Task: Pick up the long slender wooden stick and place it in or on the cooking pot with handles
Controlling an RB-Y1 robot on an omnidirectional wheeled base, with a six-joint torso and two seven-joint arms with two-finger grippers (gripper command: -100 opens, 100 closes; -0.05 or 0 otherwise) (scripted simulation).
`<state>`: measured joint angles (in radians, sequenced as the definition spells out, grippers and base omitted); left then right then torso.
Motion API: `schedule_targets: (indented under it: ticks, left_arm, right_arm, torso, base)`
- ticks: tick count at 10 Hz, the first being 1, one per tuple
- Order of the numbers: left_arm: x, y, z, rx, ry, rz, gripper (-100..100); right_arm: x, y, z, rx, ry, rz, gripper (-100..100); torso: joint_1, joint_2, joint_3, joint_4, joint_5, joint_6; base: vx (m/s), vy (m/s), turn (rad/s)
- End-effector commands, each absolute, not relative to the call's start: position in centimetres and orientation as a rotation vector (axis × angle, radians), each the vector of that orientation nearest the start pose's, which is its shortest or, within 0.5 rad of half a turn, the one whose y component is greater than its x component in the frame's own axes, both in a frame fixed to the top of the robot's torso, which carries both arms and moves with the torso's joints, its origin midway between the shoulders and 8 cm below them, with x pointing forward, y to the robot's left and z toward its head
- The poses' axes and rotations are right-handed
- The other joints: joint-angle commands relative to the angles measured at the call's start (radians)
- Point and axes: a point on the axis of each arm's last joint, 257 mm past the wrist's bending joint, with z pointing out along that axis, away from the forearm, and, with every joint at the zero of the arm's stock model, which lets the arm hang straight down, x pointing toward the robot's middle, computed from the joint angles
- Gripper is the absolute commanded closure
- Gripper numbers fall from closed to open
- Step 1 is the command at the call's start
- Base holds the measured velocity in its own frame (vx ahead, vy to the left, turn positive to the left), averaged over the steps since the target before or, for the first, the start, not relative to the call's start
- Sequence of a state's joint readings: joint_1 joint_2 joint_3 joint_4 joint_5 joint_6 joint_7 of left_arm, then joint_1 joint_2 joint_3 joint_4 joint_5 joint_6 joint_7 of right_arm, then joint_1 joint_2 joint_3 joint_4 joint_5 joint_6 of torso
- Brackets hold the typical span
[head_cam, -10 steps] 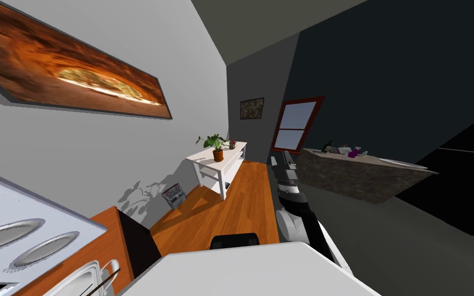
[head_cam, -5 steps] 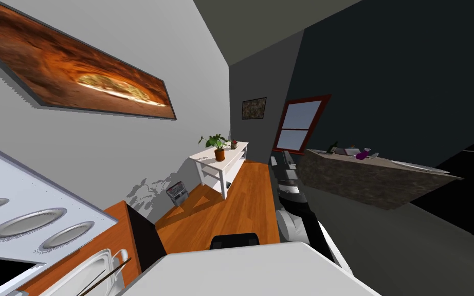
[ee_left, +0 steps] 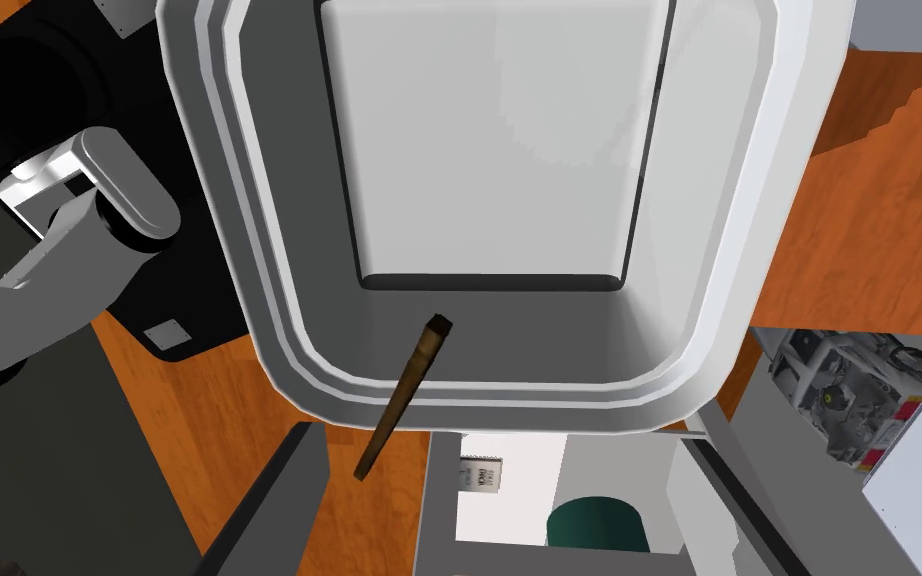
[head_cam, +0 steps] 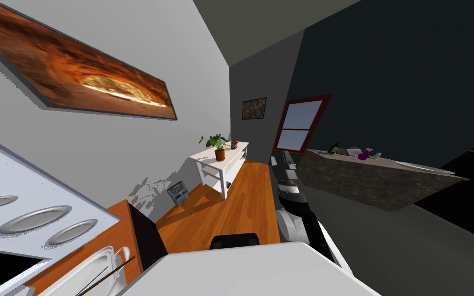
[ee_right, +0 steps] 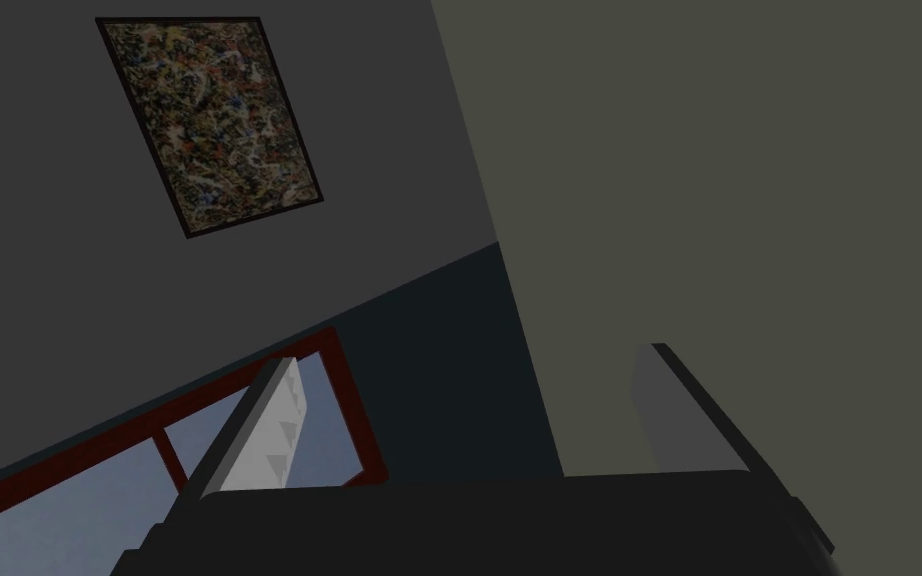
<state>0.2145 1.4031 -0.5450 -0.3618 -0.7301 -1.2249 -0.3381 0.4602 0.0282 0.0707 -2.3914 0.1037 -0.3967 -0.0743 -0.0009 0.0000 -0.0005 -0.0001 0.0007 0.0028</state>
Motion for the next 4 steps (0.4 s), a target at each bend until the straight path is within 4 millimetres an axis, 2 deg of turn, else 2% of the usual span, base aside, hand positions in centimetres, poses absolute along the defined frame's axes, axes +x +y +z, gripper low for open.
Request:
schedule_targets:
  ticks: [1, 4]
  left_arm:
    - [5.15, 71.62, -31.81, 0.671, 2.903, -0.053, 0]
    - [5.15, 71.62, -31.81, 0.671, 2.903, -0.053, 0]
  right_arm:
    - [34.27, -24.38, 6.7, 0.617, 0.596, 1.392, 0]
    - [34.27, -24.38, 6.7, 0.617, 0.596, 1.392, 0]
  torso:
    - [0.0, 0.0, 0.0, 0.0, 0.0, 0.0]
    - [0.0, 0.0, 0.0, 0.0, 0.0, 0.0]
  base:
    - [0.0, 0.0, 0.0]
    - [0.0, 0.0, 0.0]
